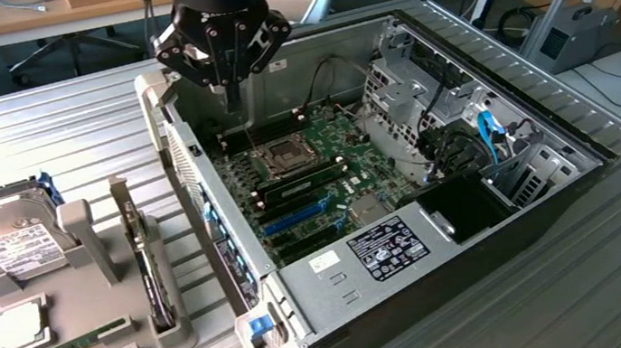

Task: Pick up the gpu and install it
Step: 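Reach for the gpu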

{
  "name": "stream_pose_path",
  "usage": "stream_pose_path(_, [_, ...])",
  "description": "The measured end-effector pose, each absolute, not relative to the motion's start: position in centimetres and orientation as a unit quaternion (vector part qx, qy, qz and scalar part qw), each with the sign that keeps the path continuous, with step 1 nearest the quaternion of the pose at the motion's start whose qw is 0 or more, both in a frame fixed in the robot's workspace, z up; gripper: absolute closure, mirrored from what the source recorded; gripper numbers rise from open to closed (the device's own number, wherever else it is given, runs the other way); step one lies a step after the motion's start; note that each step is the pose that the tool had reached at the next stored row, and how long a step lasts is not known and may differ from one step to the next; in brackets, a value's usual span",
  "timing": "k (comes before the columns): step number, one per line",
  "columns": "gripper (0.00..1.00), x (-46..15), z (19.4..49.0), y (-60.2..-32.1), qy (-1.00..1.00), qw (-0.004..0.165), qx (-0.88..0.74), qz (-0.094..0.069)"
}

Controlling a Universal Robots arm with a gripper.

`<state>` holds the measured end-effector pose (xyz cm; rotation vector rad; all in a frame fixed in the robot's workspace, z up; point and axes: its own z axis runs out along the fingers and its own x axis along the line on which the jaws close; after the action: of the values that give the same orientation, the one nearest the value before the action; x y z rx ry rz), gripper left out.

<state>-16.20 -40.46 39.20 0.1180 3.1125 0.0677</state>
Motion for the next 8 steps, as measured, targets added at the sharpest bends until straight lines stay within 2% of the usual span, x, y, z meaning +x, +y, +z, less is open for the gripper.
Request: stream_pose_path(8, [0.89,-16.81,39.17,-40.46,0.999,0.013,0.038,0.022])
